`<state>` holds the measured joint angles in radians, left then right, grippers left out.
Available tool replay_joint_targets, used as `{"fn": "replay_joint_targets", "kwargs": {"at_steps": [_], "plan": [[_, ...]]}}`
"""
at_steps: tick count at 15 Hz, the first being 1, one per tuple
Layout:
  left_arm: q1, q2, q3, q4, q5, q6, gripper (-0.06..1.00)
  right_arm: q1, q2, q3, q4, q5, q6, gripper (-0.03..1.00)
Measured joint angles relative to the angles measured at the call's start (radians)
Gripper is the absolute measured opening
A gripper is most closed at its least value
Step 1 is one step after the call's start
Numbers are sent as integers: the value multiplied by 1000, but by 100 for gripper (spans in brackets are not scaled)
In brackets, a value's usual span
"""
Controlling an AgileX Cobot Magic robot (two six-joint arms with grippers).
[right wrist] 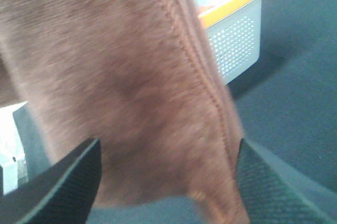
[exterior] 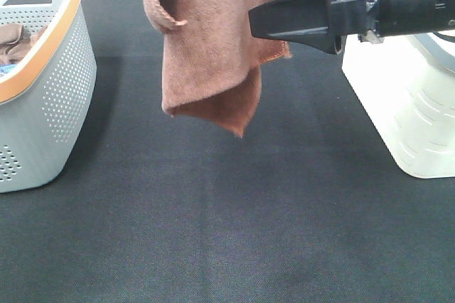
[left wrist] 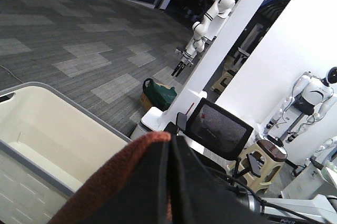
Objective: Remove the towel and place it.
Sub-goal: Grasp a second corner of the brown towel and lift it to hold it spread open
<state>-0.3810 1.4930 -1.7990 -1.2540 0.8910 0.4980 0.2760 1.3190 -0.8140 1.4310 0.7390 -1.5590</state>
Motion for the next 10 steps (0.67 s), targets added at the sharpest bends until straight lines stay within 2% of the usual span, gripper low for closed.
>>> {"fn": "replay_joint_targets", "kwargs": {"at_steps": [4,7,10], "plan": [[0,0,0,0,11,0,0,0,0,0,-24,-107,-3,68],[0,0,0,-4,12,0,0,0,0,0,-28,-90,-3,68],[0,0,0,-18,12,0,0,0,0,0,-28,-17,-3,68]]}}
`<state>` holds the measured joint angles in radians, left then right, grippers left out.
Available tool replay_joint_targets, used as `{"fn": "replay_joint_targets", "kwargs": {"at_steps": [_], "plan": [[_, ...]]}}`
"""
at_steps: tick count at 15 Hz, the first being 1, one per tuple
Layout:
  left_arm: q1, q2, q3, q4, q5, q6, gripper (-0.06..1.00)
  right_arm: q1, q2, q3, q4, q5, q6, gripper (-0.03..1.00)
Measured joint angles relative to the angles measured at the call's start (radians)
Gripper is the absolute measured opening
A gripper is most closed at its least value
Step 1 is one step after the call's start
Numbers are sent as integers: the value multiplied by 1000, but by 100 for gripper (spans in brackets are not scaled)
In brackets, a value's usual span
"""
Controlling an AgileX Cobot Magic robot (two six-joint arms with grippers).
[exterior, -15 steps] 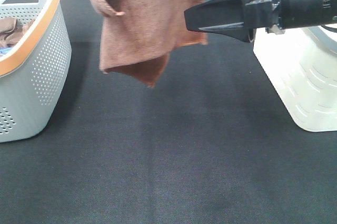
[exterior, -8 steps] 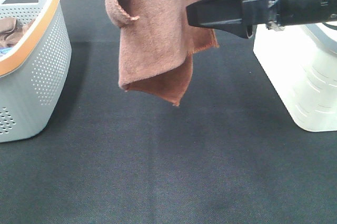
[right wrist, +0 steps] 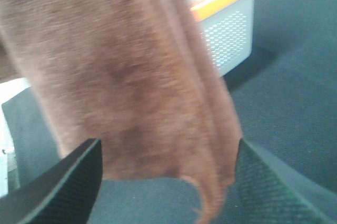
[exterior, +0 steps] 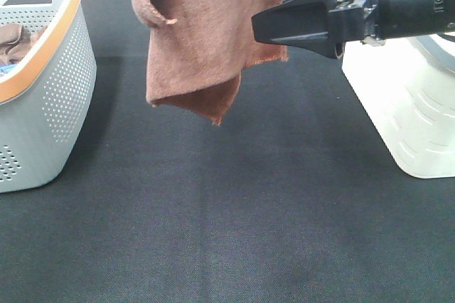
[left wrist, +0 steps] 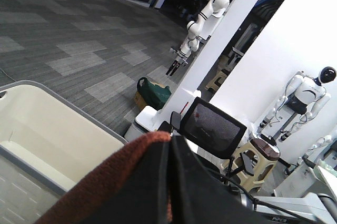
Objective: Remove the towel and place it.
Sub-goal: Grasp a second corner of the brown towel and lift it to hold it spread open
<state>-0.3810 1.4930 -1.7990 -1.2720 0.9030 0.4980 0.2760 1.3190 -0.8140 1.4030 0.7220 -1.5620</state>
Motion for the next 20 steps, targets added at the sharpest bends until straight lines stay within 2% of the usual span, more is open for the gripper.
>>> {"fn": "replay_joint_targets", "kwargs": {"at_steps": [5,6,8,9,10,11,15,17,20], "plan": [[0,0,0,-16,0,1,0,0,53,0,37,2,-14,65],[0,0,0,-16,0,1,0,0,55,0,37,2,-16,61],[0,0,0,-16,0,1,0,0,55,0,38,6,-22,42],[0,0,0,-16,0,1,0,0,55,0,37,22,-22,21],[0,0,0,-16,0,1,0,0,55,0,37,39,-22,5],[0,0,0,-16,-1,1,0,0,55,0,37,50,-22,0],[0,0,0,-9,-1,1,0,0,55,0,35,53,-19,0],[0,0,0,103,-14,1,0,0,55,0,-20,54,70,0],[0,0,0,366,-61,-79,0,0,55,-1,-181,42,289,0]]}}
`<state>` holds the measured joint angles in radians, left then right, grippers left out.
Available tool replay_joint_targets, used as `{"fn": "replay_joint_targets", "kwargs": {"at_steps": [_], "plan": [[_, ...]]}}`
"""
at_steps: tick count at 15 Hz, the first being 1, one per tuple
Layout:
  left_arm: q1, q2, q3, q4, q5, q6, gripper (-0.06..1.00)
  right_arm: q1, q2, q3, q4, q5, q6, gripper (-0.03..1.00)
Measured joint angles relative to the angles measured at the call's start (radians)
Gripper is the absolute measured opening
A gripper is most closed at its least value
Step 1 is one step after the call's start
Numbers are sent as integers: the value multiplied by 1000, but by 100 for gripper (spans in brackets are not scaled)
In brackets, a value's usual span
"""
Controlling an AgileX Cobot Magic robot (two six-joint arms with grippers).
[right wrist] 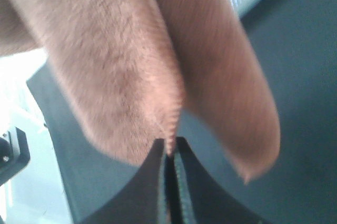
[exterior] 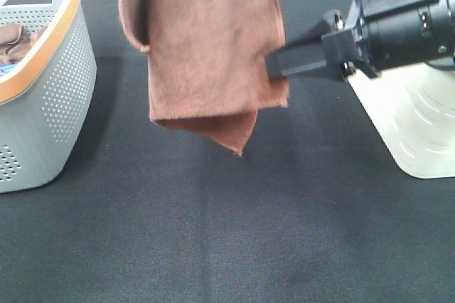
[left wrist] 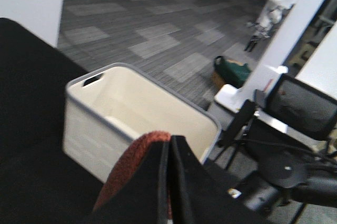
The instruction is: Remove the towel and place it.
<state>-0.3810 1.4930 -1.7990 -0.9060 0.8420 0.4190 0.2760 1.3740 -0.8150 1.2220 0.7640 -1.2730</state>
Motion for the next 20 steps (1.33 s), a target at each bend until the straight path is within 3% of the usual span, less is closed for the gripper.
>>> {"fn": "replay_joint_targets", "kwargs": {"at_steps": [3,4,10,11,13,14,18,20], "plan": [[0,0,0,292,-5,-145,0,0,1,-54,-178,-54,283,0],[0,0,0,423,-4,-208,0,0,1,-106,-284,-89,398,0],[0,92,0,760,-22,-280,0,0,108,-389,-592,-244,683,0],[0,92,0,760,-22,-280,0,0,108,-389,-592,-244,683,0],[0,157,0,839,-125,-280,0,0,194,-506,-669,-276,736,0],[8,212,0,882,-229,-280,0,0,261,-587,-707,-312,748,0],[87,361,0,906,-509,-330,0,0,396,-777,-868,-393,750,0],[97,446,0,906,-738,-345,0,0,447,-821,-961,-545,752,0]]}}
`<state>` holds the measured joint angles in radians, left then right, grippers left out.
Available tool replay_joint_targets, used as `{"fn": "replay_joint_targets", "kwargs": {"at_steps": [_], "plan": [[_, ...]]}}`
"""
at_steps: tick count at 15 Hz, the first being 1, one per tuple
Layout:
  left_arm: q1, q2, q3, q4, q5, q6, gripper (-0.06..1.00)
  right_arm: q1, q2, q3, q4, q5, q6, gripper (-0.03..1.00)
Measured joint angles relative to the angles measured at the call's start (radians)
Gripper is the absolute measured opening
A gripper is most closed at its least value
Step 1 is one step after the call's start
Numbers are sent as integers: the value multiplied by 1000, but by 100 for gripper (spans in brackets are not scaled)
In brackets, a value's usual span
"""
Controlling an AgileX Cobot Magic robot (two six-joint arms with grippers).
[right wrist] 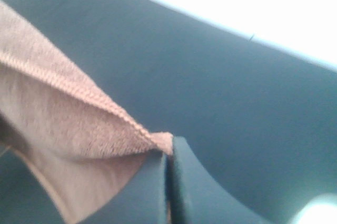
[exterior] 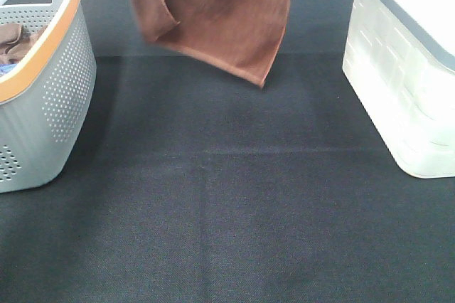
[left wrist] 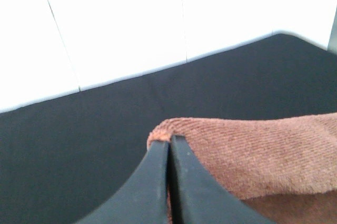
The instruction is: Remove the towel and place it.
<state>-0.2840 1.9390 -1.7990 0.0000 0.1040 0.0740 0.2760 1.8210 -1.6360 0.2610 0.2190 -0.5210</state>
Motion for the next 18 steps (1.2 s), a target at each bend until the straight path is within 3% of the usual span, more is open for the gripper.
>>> {"fn": "replay_joint_targets", "kwargs": {"at_steps": [2,4,5,8,11,14,18], "plan": [[0,71,0,0,-138,-3,0,0,34,-5,-35,-118,3,0],[0,148,0,0,-174,-3,0,0,74,-5,-54,-118,3,0],[0,185,0,0,-132,-3,0,0,92,-5,-57,-67,3,0],[0,231,3,0,240,-3,0,0,138,-5,-66,221,2,0],[0,231,3,0,526,-3,0,0,140,-5,-67,408,24,0],[0,221,0,-21,636,4,0,0,140,-5,-69,578,88,0],[0,213,-2,-103,659,44,0,0,140,-5,-100,670,198,0]]}}
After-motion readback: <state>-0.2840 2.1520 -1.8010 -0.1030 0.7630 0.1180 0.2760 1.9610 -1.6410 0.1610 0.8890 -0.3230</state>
